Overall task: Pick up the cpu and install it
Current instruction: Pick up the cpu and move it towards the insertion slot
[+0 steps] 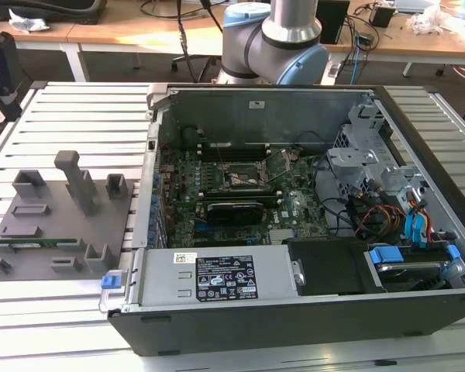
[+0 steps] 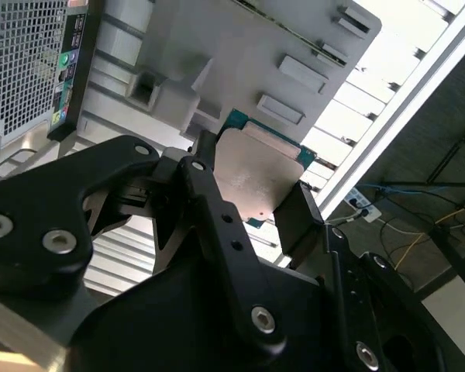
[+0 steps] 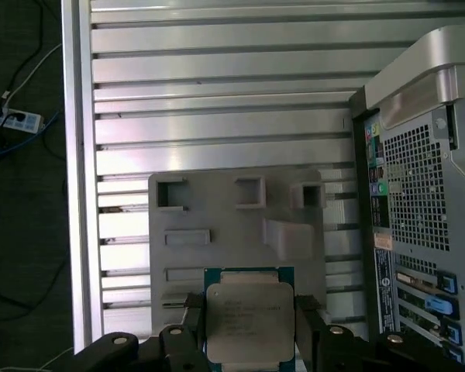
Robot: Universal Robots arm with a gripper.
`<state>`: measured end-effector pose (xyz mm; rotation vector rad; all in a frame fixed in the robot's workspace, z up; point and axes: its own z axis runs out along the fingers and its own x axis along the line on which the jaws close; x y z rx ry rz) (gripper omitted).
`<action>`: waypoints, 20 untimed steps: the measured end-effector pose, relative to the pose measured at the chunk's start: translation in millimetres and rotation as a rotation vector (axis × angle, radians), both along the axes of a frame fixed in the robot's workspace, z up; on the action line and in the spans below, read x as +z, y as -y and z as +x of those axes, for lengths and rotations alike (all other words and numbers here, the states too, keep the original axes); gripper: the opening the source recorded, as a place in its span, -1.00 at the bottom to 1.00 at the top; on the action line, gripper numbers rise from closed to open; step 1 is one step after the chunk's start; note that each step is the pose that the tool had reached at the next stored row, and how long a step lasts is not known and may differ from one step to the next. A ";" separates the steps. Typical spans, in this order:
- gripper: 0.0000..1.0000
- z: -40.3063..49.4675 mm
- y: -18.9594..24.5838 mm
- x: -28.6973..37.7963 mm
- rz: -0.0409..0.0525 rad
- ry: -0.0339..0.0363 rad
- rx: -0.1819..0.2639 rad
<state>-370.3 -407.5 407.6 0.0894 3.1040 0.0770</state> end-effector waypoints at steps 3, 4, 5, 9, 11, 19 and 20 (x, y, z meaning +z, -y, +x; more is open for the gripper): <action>0.09 10.0 0.0 0.1 -0.0001 -0.0001 0.000; 0.09 15.4 0.0 0.0 0.0000 -0.0001 0.000; 0.09 19.5 0.0 0.0 0.0000 0.0000 0.000; 0.09 32.7 0.0 0.0 0.0000 0.0000 0.000; 0.09 39.7 0.0 0.0 0.0000 0.0000 0.000; 0.09 73.0 0.0 0.0 0.0000 0.0000 0.000; 0.09 79.0 0.0 0.0 0.0000 -0.0001 0.000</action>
